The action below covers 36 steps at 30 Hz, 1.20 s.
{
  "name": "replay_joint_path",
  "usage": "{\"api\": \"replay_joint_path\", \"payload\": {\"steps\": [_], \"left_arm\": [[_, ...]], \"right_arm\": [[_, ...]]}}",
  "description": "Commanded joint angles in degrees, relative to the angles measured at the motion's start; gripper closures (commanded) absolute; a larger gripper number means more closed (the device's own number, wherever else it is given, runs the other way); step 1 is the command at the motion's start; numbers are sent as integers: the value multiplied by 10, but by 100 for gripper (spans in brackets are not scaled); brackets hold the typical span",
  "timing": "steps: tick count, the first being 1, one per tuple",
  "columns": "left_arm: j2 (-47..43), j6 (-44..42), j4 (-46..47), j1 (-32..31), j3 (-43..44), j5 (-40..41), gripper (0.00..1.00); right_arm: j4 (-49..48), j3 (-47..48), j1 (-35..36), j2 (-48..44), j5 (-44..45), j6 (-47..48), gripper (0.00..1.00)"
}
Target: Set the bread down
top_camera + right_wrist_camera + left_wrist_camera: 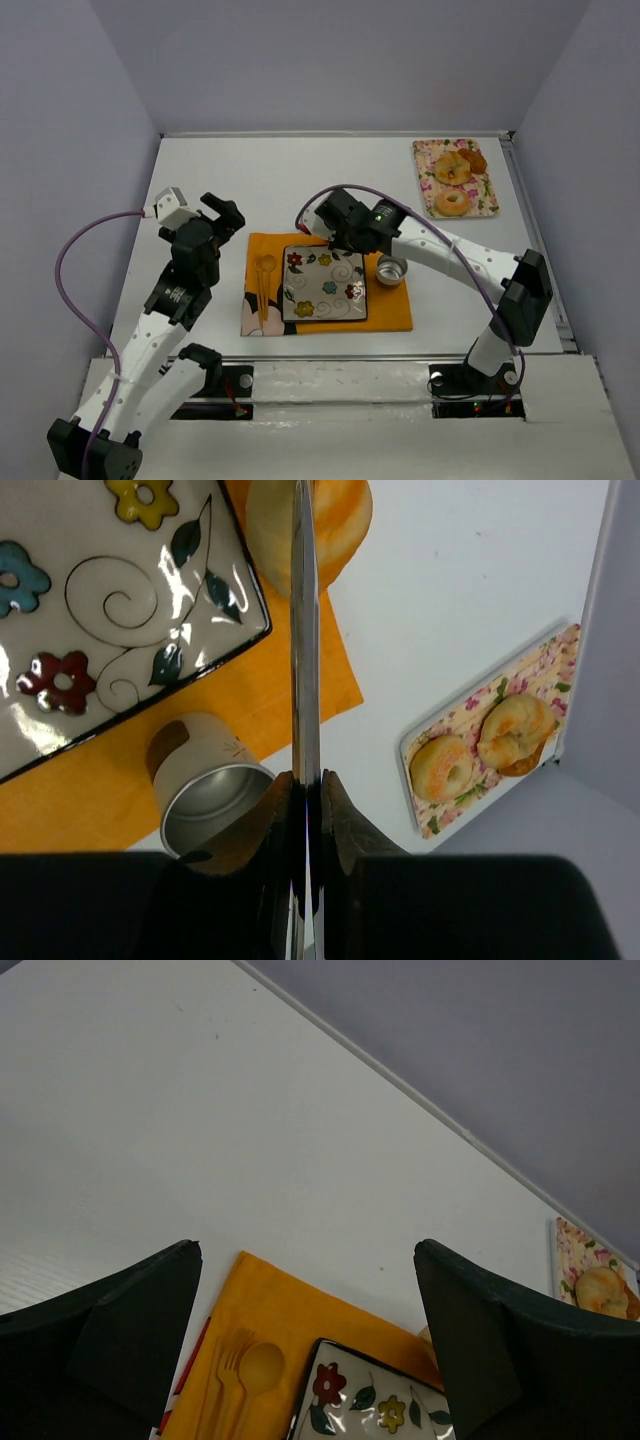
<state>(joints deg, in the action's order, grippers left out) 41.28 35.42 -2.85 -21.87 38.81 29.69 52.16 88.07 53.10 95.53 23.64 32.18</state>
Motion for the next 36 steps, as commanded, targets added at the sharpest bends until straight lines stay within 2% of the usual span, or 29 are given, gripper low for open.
{"api": "replay_joint_path", "payload": {"steps": [1, 4, 8, 12, 20, 22, 23, 25, 27, 31, 36], "left_arm": [[-7, 3, 21, 2, -10, 24, 1], [-9, 2, 22, 2, -11, 23, 1], [-15, 0, 23, 3, -14, 19, 1], [-23, 0, 25, 2, -17, 19, 1], [-32, -2, 23, 3, -18, 19, 1], [-33, -2, 22, 2, -19, 19, 1], [-33, -2, 22, 2, -18, 20, 1], [-35, -1, 22, 2, -18, 20, 1], [-35, 0, 22, 2, -18, 20, 1], [-36, 0, 23, 2, -18, 20, 1], [-35, 0, 23, 3, -18, 19, 1]], "right_arm": [[86, 36, 39, -5, 20, 0, 93], [112, 47, 62, 6, 26, -12, 93], [97, 57, 92, -4, 28, -20, 93], [101, 52, 104, -19, -22, -17, 93], [156, 52, 109, 59, -71, -85, 92], [153, 47, 109, 63, -86, -90, 88], [150, 43, 109, 63, -91, -92, 74], [134, 32, 109, 49, -102, -90, 64], [113, 25, 114, 27, -119, -85, 50], [87, 11, 114, 0, -153, -73, 46], [72, 4, 114, -13, -147, -77, 47]]}}
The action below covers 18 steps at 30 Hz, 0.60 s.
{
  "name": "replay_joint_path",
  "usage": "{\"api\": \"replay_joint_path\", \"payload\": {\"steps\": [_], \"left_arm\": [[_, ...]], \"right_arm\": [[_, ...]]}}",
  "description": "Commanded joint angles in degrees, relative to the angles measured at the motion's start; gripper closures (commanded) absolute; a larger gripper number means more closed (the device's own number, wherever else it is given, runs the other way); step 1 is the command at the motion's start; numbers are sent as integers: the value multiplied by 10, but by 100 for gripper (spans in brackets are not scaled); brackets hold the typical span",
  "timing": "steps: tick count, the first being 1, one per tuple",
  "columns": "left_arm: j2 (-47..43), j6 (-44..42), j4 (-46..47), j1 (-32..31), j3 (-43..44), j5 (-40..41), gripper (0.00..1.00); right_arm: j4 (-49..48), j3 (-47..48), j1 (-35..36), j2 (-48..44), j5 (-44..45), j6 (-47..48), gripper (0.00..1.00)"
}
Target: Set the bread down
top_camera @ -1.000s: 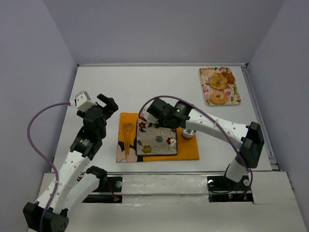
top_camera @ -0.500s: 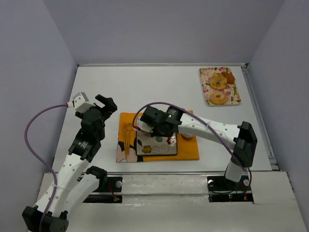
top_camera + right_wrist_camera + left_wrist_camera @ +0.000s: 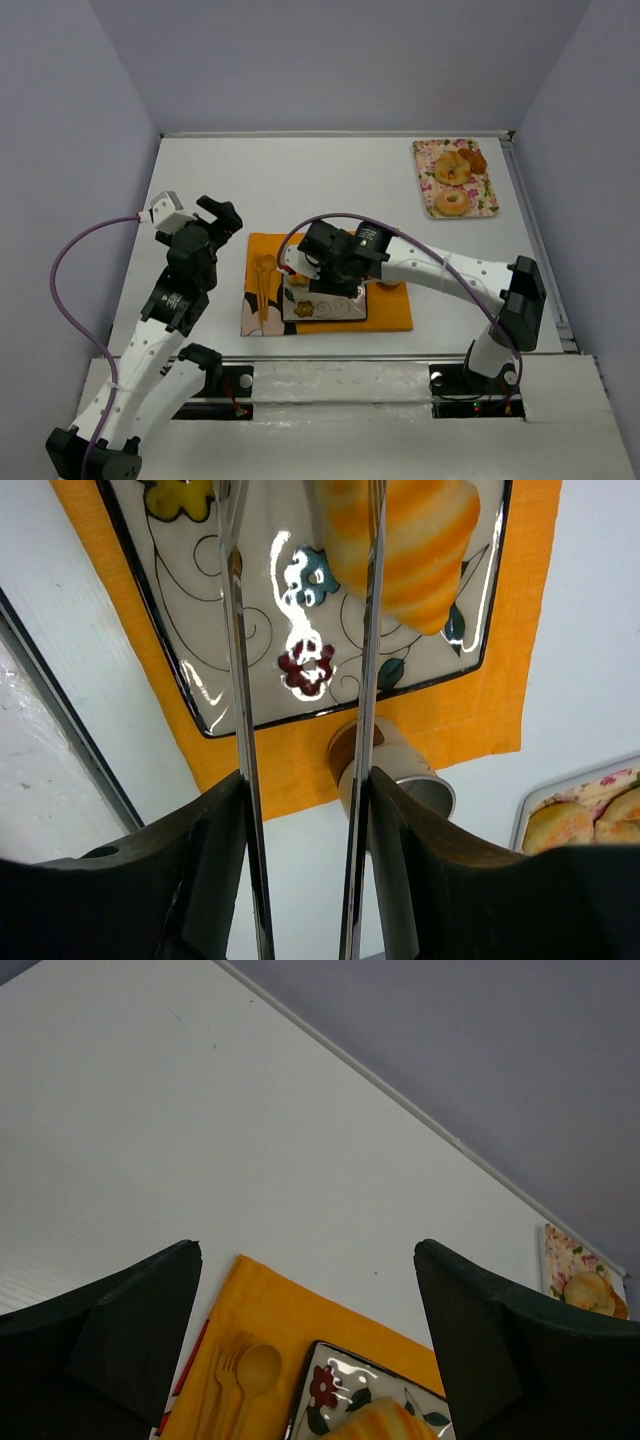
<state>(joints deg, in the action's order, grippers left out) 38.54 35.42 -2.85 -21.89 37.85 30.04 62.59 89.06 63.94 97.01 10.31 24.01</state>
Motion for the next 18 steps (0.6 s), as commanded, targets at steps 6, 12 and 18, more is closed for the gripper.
{"api": "replay_joint_path", "payload": {"steps": [6, 12, 18], "left_arm": [[-9, 0, 24, 4, -8, 13, 1], [-8, -2, 24, 4, -7, 8, 1], [-8, -2, 24, 3, -8, 4, 1]], "right_arm": [[-72, -16, 6, -97, -9, 18, 51], [-182, -60, 6, -204, 18, 12, 56], [-313, -127, 6, -310, 191, -89, 62]]}}
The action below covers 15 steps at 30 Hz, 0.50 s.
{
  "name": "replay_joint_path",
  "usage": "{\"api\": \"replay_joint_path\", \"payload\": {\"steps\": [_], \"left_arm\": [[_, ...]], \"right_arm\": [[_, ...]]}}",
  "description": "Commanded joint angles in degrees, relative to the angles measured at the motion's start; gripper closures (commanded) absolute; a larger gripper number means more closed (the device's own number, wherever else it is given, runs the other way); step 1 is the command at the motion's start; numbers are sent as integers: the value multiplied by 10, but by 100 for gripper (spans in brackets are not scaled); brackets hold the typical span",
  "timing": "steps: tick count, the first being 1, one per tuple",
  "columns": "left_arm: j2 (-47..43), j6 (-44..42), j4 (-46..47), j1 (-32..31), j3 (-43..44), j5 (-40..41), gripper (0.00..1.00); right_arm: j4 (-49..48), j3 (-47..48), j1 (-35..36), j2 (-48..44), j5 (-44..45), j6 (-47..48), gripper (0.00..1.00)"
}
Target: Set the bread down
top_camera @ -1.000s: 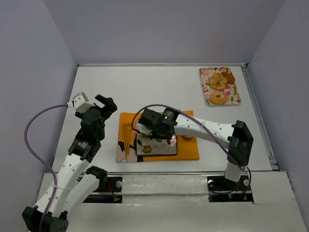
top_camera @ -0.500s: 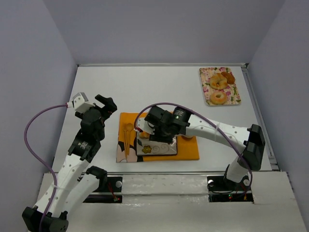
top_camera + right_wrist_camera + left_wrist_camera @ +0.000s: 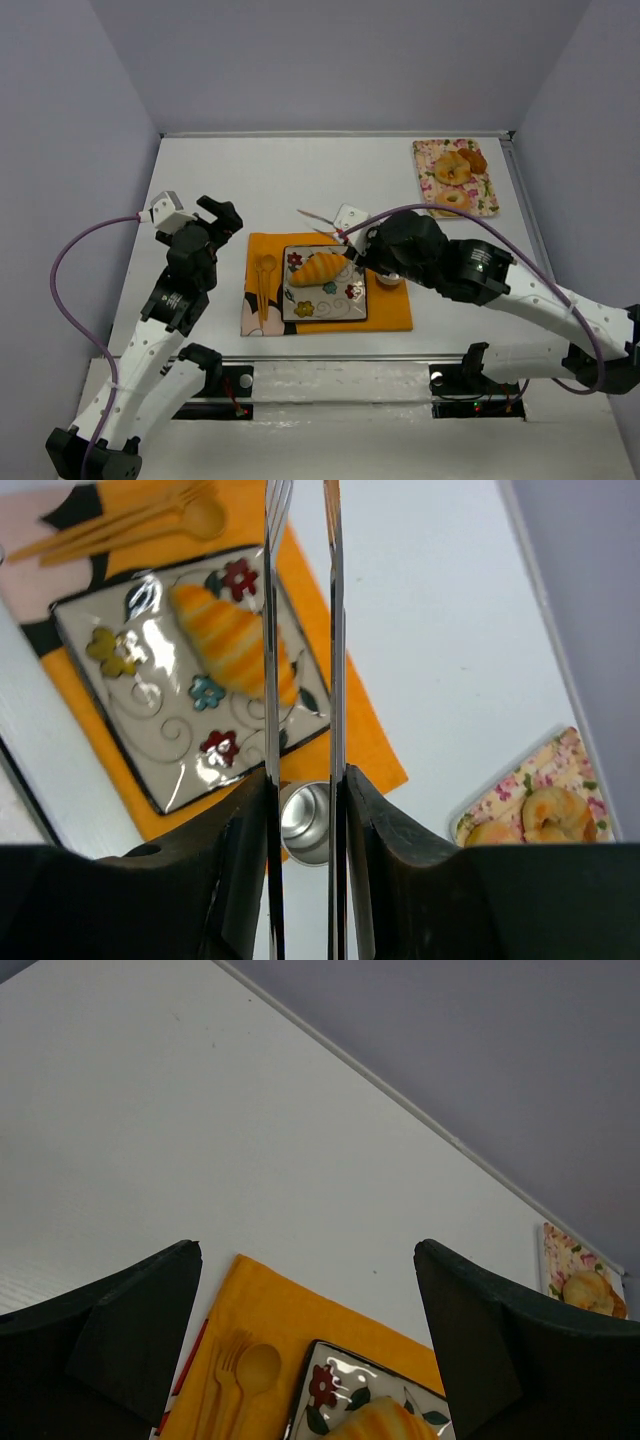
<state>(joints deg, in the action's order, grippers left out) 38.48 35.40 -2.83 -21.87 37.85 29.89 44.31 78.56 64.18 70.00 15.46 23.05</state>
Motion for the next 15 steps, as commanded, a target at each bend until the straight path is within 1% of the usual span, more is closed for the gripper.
{"api": "replay_joint_path", "payload": {"steps": [1, 2, 4, 6, 8, 9, 10, 12, 15], "left_arm": [[-9, -1, 24, 3, -8, 4, 1], [-9, 0, 24, 2, -8, 3, 1], [-8, 0, 24, 2, -7, 2, 1], [-7, 0, 24, 2, -7, -1, 1], [-8, 1, 24, 2, -8, -3, 1], [-8, 1, 24, 2, -9, -5, 1], [-7, 2, 25, 2, -9, -6, 1], [-5, 1, 24, 2, -9, -6, 1], [-5, 2, 24, 3, -9, -6, 1]], "right_arm": [[-141, -27, 3, -45, 215, -101, 62], [-152, -35, -17, -50, 239, -125, 62], [-143, -43, -41, -52, 279, -182, 61], [-115, -43, -63, -51, 287, -277, 61], [-99, -50, -96, -59, 277, -330, 62], [-100, -58, -139, -65, 251, -343, 62], [-108, -73, -161, -70, 213, -349, 62], [-109, -81, -207, -64, 195, -362, 62], [-120, -84, -240, -28, 186, -357, 62]]}}
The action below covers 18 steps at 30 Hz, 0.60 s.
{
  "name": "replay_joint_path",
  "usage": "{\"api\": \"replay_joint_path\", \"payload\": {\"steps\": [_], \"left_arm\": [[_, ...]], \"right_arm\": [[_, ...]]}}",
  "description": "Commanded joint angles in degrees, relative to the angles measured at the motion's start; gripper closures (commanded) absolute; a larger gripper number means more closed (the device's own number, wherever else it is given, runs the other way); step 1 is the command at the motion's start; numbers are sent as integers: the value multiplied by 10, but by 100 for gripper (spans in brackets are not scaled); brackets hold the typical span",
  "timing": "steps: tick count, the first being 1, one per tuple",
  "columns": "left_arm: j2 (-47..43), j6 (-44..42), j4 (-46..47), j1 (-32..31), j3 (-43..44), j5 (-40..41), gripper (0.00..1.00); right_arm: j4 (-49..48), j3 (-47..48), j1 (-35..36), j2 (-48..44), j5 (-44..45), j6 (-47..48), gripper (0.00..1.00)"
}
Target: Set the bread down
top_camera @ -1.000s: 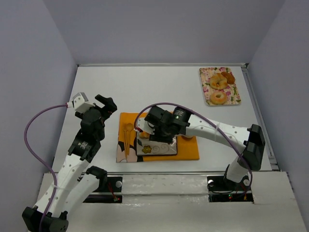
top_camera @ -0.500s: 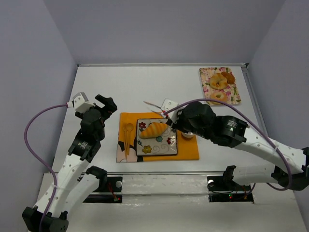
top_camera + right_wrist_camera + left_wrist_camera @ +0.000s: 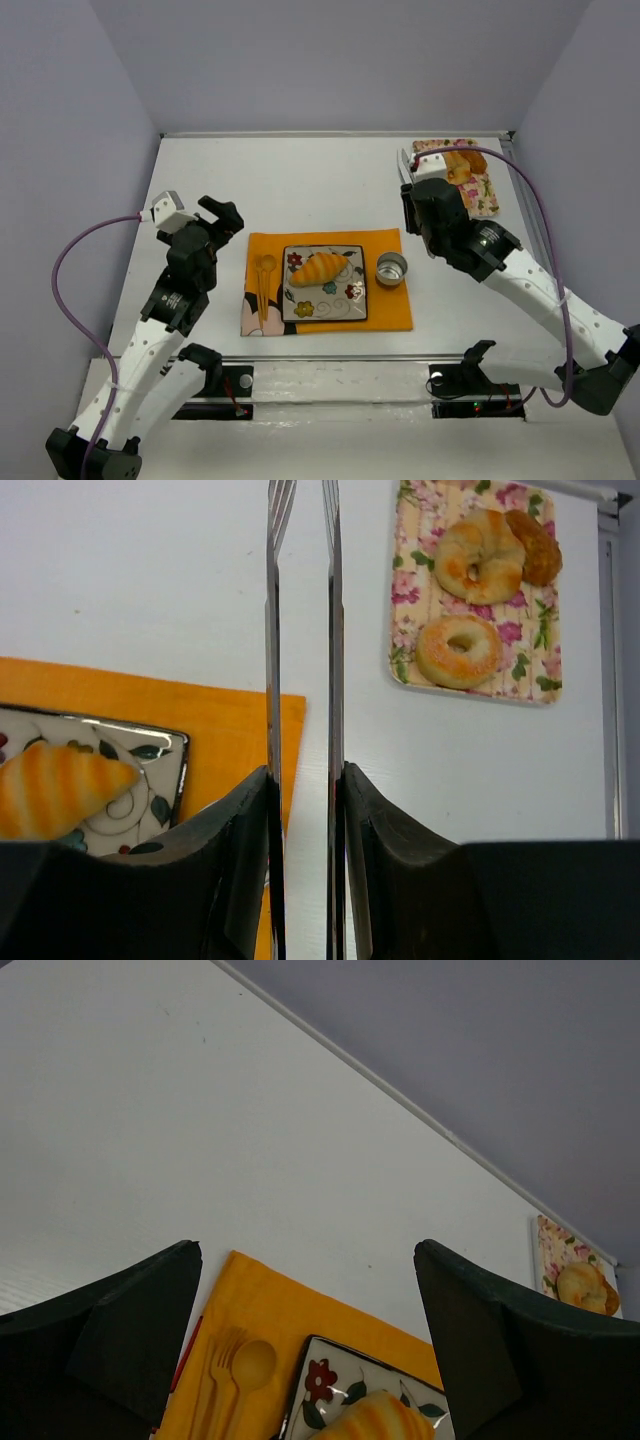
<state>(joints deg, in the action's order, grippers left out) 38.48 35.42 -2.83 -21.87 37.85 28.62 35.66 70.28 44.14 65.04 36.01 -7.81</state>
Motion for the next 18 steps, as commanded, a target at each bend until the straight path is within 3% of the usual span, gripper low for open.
{"api": "replay_joint_path", "payload": {"steps": [1, 7, 11, 18], "left_arm": [[-4, 2, 24, 2, -10, 6, 1], [-5, 2, 24, 3, -12, 9, 1], [-2, 1, 24, 3, -11, 15, 1], [-1, 1, 21, 3, -10, 19, 1]], "right_arm": [[-47, 3, -67, 46, -38, -45, 62], [-137, 42, -213, 167, -158, 24, 62], [-184, 90, -225, 273, -183, 105, 59], [-183, 204, -247, 448, -211, 124, 54]]}}
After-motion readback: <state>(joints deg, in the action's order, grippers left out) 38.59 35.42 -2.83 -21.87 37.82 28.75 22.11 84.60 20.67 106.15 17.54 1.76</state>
